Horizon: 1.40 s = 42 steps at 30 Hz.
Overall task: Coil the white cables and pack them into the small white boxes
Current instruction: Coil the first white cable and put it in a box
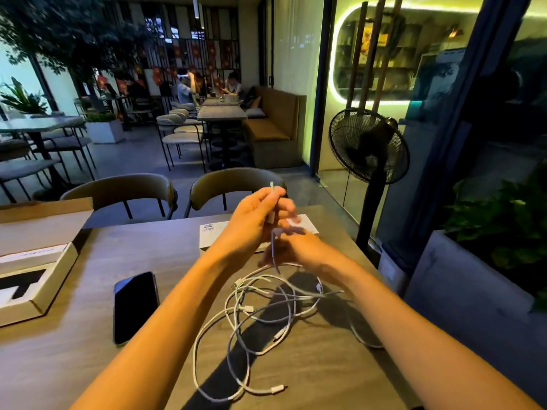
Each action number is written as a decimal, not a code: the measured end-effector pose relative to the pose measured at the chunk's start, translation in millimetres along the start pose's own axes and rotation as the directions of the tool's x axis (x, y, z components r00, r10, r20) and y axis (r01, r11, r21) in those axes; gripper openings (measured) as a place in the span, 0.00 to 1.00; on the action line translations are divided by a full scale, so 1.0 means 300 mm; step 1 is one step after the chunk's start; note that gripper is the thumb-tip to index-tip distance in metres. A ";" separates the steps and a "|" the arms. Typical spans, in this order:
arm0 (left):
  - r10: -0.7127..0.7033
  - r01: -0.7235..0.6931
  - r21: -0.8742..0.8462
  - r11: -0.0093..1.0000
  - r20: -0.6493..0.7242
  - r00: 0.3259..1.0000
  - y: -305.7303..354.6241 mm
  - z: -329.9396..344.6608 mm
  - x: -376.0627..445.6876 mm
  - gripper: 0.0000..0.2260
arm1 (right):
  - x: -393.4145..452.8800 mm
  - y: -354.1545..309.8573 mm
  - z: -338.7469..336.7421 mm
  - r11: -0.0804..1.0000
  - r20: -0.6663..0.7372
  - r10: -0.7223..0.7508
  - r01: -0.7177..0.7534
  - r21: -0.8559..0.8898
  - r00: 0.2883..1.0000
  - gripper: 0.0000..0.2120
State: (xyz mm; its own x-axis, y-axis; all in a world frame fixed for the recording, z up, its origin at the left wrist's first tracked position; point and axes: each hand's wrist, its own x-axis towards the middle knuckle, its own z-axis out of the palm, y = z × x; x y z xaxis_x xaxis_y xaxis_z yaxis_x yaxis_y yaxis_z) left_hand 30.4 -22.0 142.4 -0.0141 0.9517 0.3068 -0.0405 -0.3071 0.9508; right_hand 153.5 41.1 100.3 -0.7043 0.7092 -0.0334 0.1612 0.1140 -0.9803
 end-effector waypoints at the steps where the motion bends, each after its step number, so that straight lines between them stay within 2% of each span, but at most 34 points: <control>1: 0.019 -0.020 -0.010 1.000 -0.056 0.998 -0.005 -0.001 0.016 0.14 | -0.019 0.004 0.011 0.997 0.073 0.042 -0.046 0.060 0.996 0.16; 3: 0.084 -0.070 0.097 0.993 -0.146 0.986 -0.028 -0.015 0.043 0.15 | -0.055 0.002 0.031 0.991 0.152 0.104 -0.116 0.073 0.983 0.19; 5: 0.215 -0.129 0.403 0.906 -0.175 0.961 -0.068 -0.053 0.056 0.12 | -0.081 -0.015 0.032 0.995 0.108 0.089 -0.083 -0.062 0.990 0.19; 7: 0.275 -0.137 0.651 0.747 -0.115 0.955 -0.108 -0.096 0.049 0.10 | -0.101 -0.046 0.001 0.910 -0.029 -0.078 0.059 -0.411 0.997 0.17; 8: 0.260 -0.123 0.697 0.707 -0.094 0.961 -0.125 -0.108 0.037 0.10 | -0.109 -0.067 -0.022 0.843 -0.074 -0.174 0.110 -0.526 0.982 0.17; 9: 0.227 -0.108 0.707 0.699 -0.076 0.971 -0.141 -0.114 0.023 0.11 | -0.121 -0.097 -0.043 0.818 -0.092 -0.245 0.155 -0.554 0.965 0.16; 12: 0.083 -0.074 0.599 0.797 0.012 0.997 -0.152 -0.079 -0.019 0.15 | -0.135 -0.178 -0.102 0.795 -0.153 -0.390 0.248 -0.554 0.908 0.14; 14: 0.011 -0.017 0.380 0.925 0.018 1.000 -0.127 -0.040 -0.036 0.18 | -0.108 -0.198 -0.137 0.802 -0.258 -0.464 0.278 -0.530 0.847 0.14; 16: -0.020 0.016 0.109 0.994 0.033 0.999 -0.087 -0.014 -0.036 0.19 | -0.064 -0.168 -0.139 0.815 -0.330 -0.467 0.256 -0.519 0.820 0.16; 19: 0.026 -0.013 -0.166 0.986 0.073 0.997 -0.045 0.007 -0.018 0.18 | -0.007 -0.040 -0.067 0.854 -0.292 -0.317 0.138 -0.501 0.902 0.14; 21: 0.017 -0.011 -0.205 0.979 0.028 0.999 -0.033 0.008 -0.001 0.19 | -0.007 0.031 0.004 0.865 -0.241 -0.200 0.056 -0.498 0.950 0.12; 23: 0.016 -0.020 -0.048 0.999 -0.074 0.997 -0.051 -0.007 0.020 0.20 | -0.034 0.043 0.052 0.827 -0.153 -0.135 0.026 -0.562 0.979 0.13; 25: 0.097 -0.052 0.230 0.972 -0.188 0.977 -0.091 -0.034 0.037 0.15 | -0.062 0.009 0.068 0.725 -0.072 -0.133 0.048 -0.687 0.988 0.14; 27: 0.172 -0.034 0.508 0.861 -0.227 0.959 -0.126 -0.074 0.035 0.11 | -0.095 -0.051 0.059 0.663 -0.041 -0.178 0.089 -0.743 0.983 0.15; 29: 0.160 -0.005 0.645 0.764 -0.181 0.970 -0.151 -0.121 0.022 0.11 | -0.125 -0.132 0.024 0.643 -0.068 -0.267 0.125 -0.756 0.961 0.16; 30: 0.109 0.000 0.633 0.775 -0.134 0.985 -0.153 -0.137 0.010 0.12 | -0.127 -0.167 -0.004 0.632 -0.100 -0.327 0.139 -0.763 0.940 0.16; 31: 0.043 0.009 0.563 0.827 -0.079 0.996 -0.148 -0.141 -0.007 0.13 | -0.124 -0.200 -0.039 0.628 -0.134 -0.393 0.158 -0.762 0.910 0.15; 33: -0.064 0.054 0.319 0.946 0.019 0.998 -0.115 -0.119 -0.033 0.17 | -0.095 -0.235 -0.113 0.659 -0.216 -0.483 0.191 -0.727 0.848 0.14; 35: -0.097 0.091 0.077 0.993 0.072 0.993 -0.055 -0.071 -0.047 0.19 | -0.048 -0.212 -0.143 0.747 -0.290 -0.490 0.224 -0.626 0.822 0.16; 37: -0.082 0.091 -0.085 0.992 0.100 0.992 -0.004 -0.033 -0.045 0.19 | -0.006 -0.147 -0.107 0.807 -0.331 -0.427 0.190 -0.559 0.841 0.20; 39: -0.038 0.057 -0.198 0.978 0.097 0.995 0.022 -0.014 -0.034 0.18 | 0.013 -0.069 -0.043 0.858 -0.307 -0.303 0.118 -0.501 0.902 0.20; 41: -0.035 0.035 -0.283 0.959 0.007 0.999 0.020 -0.019 -0.011 0.17 | -0.009 -0.025 0.019 0.907 -0.172 -0.103 0.022 -0.420 0.980 0.17; 42: -0.022 0.003 -0.247 0.969 -0.077 0.997 0.009 -0.034 0.007 0.17 | -0.031 -0.024 0.046 0.904 -0.081 -0.037 -0.001 -0.427 0.996 0.18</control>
State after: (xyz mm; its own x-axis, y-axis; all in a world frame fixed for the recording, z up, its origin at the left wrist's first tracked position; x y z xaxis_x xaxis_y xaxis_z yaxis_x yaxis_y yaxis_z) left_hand 20.2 -20.7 145.2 -0.0905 0.9554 0.2812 -0.2861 -0.2954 0.9116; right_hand 149.3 24.2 105.0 -0.6515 0.7584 0.0188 0.4419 0.3995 -0.8032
